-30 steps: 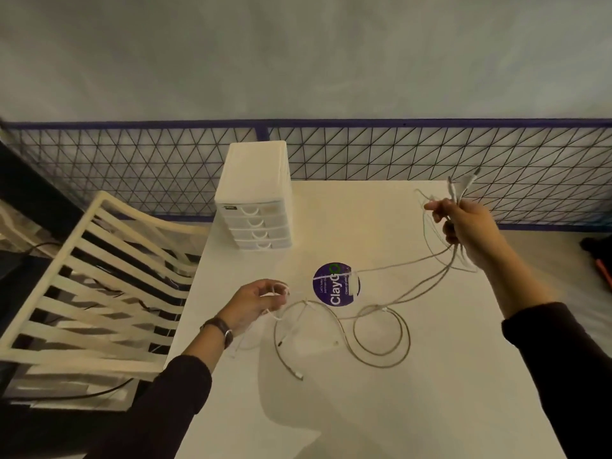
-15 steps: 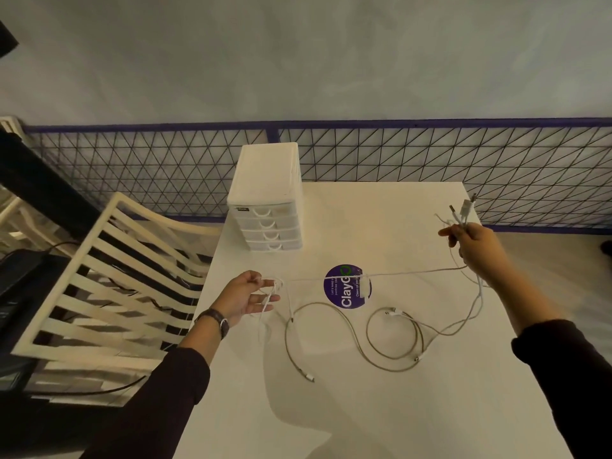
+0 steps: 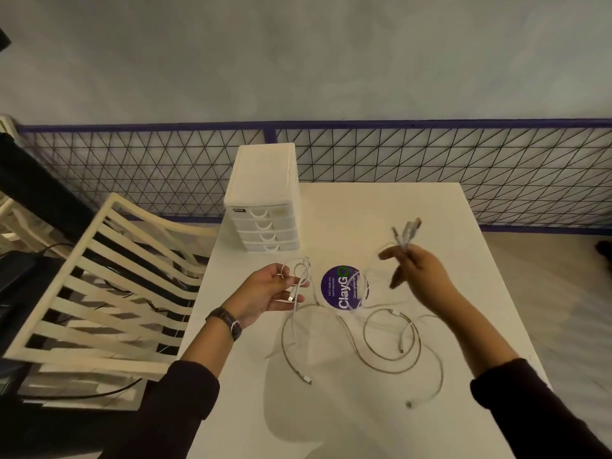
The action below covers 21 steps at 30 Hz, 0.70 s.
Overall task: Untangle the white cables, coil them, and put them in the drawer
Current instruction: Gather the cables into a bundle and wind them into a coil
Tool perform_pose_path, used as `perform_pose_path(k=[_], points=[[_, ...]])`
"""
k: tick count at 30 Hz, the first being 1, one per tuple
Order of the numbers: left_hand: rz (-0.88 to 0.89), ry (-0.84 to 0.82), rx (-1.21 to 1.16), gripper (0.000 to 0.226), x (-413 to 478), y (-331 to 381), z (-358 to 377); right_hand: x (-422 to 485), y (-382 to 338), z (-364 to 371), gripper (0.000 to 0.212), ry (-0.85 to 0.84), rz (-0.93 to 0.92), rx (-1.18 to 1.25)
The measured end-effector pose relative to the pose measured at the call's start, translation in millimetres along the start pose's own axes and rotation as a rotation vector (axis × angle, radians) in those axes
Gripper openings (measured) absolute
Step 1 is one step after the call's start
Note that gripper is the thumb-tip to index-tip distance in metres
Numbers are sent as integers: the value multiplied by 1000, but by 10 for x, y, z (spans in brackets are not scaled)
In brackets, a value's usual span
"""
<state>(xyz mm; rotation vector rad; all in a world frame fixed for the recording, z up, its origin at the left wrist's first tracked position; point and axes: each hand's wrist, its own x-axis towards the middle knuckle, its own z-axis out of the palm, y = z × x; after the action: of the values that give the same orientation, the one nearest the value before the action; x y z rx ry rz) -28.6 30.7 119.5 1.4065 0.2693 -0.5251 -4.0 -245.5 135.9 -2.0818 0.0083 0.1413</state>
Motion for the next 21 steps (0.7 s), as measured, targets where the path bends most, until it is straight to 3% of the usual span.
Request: perform_pose_path(k=[4,10,21], points=[[56,-49,65,10,8,-5,197,-114,-177,312,25,-170,-75,183],[159,-82,90,35,-9,-46,443,-148,-242,452,33,-329,-38,314],[26,-34,0,12,-78,1,437,-100,-108,380,36,-218,23,414]])
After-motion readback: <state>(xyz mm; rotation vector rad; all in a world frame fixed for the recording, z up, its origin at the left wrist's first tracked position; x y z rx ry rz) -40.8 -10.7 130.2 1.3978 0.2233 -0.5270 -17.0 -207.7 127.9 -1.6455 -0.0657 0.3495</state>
